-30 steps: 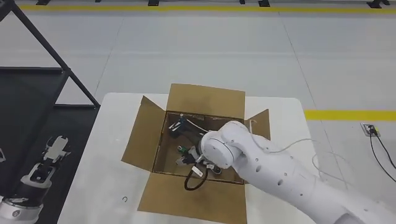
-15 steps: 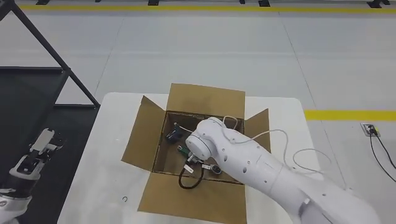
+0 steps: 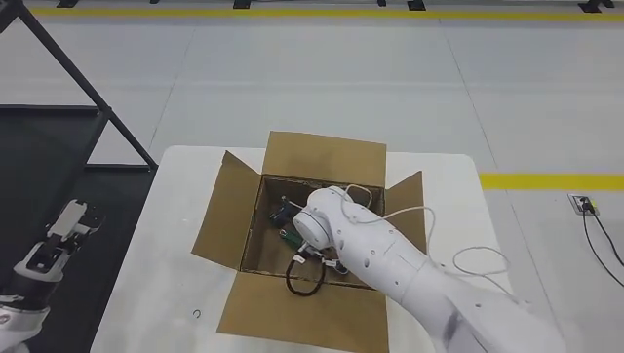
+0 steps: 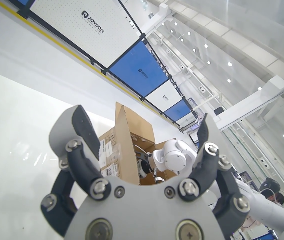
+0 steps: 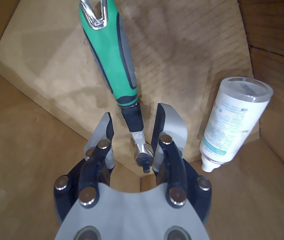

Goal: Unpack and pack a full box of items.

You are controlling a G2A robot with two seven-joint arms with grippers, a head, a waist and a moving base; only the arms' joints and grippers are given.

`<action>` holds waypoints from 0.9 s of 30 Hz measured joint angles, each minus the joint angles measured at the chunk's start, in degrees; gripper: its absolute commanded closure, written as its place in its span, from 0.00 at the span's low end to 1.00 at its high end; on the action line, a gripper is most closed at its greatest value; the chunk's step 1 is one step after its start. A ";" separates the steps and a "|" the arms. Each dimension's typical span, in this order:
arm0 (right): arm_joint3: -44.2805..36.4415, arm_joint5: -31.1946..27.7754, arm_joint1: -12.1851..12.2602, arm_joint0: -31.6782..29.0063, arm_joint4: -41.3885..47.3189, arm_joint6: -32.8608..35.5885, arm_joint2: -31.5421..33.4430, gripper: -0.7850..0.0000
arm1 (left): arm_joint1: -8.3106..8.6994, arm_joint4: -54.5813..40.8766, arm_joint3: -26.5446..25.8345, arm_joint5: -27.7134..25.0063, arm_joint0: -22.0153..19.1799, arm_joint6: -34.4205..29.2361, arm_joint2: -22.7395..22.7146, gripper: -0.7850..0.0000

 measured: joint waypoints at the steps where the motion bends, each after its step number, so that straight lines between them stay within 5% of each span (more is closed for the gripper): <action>1: 0.69 -0.09 -0.31 -0.04 -0.19 0.00 -0.02 0.56 | 0.04 0.04 -0.05 0.06 0.07 0.10 0.06 0.00; 8: 5.48 -1.92 -2.57 -0.36 -0.78 -1.28 0.39 0.68 | 0.32 0.48 -0.46 0.26 0.64 1.29 0.33 0.00; 13: 7.65 -3.06 -3.76 -0.25 -1.37 -1.71 0.75 1.00 | 0.48 0.59 -0.61 0.35 1.06 2.16 0.39 0.00; 27: 9.29 -1.98 -5.06 1.58 -4.15 -3.51 2.85 1.00 | 0.91 1.02 -2.38 0.23 2.22 3.45 1.35 0.00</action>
